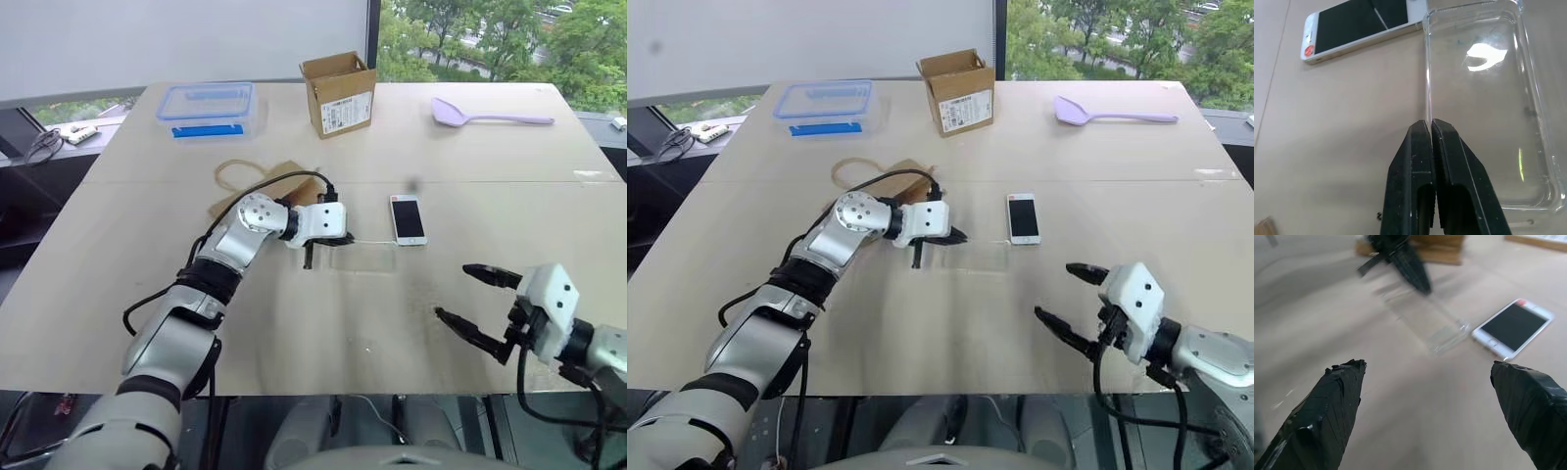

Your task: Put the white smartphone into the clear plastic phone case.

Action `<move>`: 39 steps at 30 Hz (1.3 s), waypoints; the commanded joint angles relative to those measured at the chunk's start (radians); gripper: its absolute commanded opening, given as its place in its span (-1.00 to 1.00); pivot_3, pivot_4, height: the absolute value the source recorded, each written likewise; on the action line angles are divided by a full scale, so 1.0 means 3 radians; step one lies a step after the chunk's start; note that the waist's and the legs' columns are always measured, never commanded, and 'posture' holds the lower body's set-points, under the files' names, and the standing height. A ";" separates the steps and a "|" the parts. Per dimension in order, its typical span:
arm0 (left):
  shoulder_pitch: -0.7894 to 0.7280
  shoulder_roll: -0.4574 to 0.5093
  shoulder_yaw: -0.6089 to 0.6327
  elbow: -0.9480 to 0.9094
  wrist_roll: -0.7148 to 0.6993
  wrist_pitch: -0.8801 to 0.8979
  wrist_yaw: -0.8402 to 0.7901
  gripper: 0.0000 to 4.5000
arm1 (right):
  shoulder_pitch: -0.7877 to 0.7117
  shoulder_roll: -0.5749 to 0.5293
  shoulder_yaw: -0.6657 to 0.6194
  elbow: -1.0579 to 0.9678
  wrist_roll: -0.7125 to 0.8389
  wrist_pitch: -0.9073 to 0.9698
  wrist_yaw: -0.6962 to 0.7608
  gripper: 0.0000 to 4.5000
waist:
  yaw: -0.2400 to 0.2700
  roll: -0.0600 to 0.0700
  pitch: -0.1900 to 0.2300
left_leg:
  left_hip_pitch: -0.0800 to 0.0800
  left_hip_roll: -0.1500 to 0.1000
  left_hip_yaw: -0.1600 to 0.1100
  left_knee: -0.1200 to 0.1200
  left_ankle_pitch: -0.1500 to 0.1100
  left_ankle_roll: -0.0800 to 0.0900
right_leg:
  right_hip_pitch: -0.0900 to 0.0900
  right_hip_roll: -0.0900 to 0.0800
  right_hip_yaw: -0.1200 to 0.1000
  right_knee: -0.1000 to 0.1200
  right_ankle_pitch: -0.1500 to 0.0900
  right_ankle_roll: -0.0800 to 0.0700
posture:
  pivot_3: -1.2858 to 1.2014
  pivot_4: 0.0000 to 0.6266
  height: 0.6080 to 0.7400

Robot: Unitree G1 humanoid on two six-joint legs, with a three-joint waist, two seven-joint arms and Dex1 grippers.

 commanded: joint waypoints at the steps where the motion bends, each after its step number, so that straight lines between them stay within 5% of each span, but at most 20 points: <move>1: 0.0038 -0.0007 0.0078 -0.0096 -0.0040 0.0135 -0.0071 -0.86 | -0.0247 0.0076 -0.0016 -0.0053 0.0209 0.0359 -0.0329 1.00 | -0.0007 0.0000 0.0000 | 0.0000 0.0000 0.0000 0.0000 0.0000 0.0000 | 0.0000 0.0000 0.0000 0.0000 0.0000 0.0000 | 0.03 -0.52 1.00; 11: 0.0244 0.0074 0.0242 -0.0444 -0.0146 0.0372 -0.0166 0.97 | -0.1105 0.0372 0.0402 0.0348 0.0142 0.0911 -0.0917 1.00 | -0.0034 0.0000 0.0000 | -0.0002 0.0000 0.0000 0.0000 0.0000 0.0000 | -0.0004 0.0000 0.0001 0.0001 0.0000 -0.0001 | 0.03 -0.52 1.00; 20: 0.0805 0.0242 0.0820 -0.1547 -0.0785 0.1232 -0.0065 0.97 | -0.2339 0.1351 0.0927 0.1676 -0.0490 0.1077 -0.1719 1.00 | -0.0178 0.0002 0.0000 | -0.0015 0.0002 0.0007 -0.0001 0.0001 -0.0002 | -0.0029 0.0000 0.0012 0.0013 0.0001 -0.0003 | 0.03 -0.52 1.00; 29: 0.1346 0.0686 0.1419 -0.2536 -0.1617 0.2282 -0.0046 0.97 | -0.2821 0.1794 0.1097 0.2467 -0.0917 0.1074 -0.1910 1.00 | -0.0226 0.0007 0.0000 | -0.0024 0.0001 0.0009 -0.0005 0.0001 -0.0002 | -0.0041 -0.0001 0.0015 0.0010 0.0001 -0.0003 | 0.03 -0.52 1.00; 32: 0.1405 0.0769 0.1486 -0.2669 -0.1728 0.2412 -0.0007 0.97 | -0.2958 0.1819 0.1245 0.2552 -0.1131 0.1502 -0.2075 1.00 | -0.0229 0.0009 0.0000 | -0.0024 0.0002 0.0006 -0.0006 0.0001 -0.0002 | -0.0040 0.0002 0.0012 0.0011 0.0002 -0.0004 | 0.03 -0.52 1.00; 39: 0.1507 0.0858 0.1512 -0.2867 -0.1833 0.2520 0.0112 0.97 | -0.3207 0.2211 0.0875 0.2735 -0.1092 0.2266 -0.2270 1.00 | -0.0238 0.0011 -0.0002 | -0.0017 0.0003 0.0009 -0.0009 0.0002 -0.0003 | -0.0038 0.0002 0.0016 0.0013 0.0002 -0.0004 | 0.03 -0.52 1.00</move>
